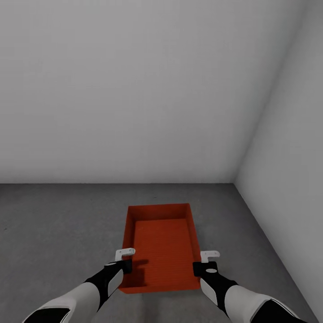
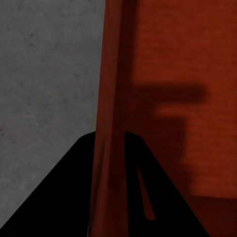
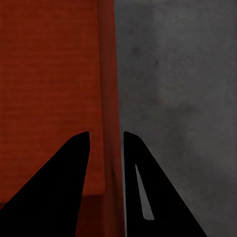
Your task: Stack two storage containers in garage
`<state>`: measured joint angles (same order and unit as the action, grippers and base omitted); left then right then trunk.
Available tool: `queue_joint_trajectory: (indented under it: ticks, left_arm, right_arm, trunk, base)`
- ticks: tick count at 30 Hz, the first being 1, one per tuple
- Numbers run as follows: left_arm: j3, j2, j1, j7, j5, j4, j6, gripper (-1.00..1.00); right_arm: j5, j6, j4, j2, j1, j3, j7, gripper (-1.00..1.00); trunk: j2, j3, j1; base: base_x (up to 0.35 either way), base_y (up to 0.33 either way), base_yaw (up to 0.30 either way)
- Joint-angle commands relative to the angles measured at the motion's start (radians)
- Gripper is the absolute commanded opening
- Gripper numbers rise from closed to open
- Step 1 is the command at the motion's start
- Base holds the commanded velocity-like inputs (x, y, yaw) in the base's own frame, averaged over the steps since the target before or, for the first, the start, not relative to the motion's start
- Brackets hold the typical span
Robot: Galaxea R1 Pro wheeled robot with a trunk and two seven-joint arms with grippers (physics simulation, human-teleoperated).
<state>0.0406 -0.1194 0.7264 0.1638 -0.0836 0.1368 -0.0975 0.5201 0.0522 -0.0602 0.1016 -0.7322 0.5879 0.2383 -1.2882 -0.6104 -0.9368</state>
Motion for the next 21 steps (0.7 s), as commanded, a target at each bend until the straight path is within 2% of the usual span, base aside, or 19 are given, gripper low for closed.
queue_joint_trajectory:
  ticks: [1,21]
  left_arm:
    - [-0.038,0.044,-0.001,0.005,-0.034,-0.002,-0.005,-1.00]
    - [-0.038,0.044,-0.001,0.005,-0.034,-0.002,-0.005,-1.00]
  right_arm:
    - [-0.005,0.028,-0.004,-0.015,-0.001,-0.030,-0.053,-1.00]
    - [-0.005,0.027,-0.004,-0.014,-0.001,-0.030,-0.053,-1.00]
  trunk:
    - [-0.008,-0.004,-0.004]
    - [-0.148,-0.074,-0.081]
  base:
    - [0.000,0.000,0.000]
    - [0.000,0.000,0.000]
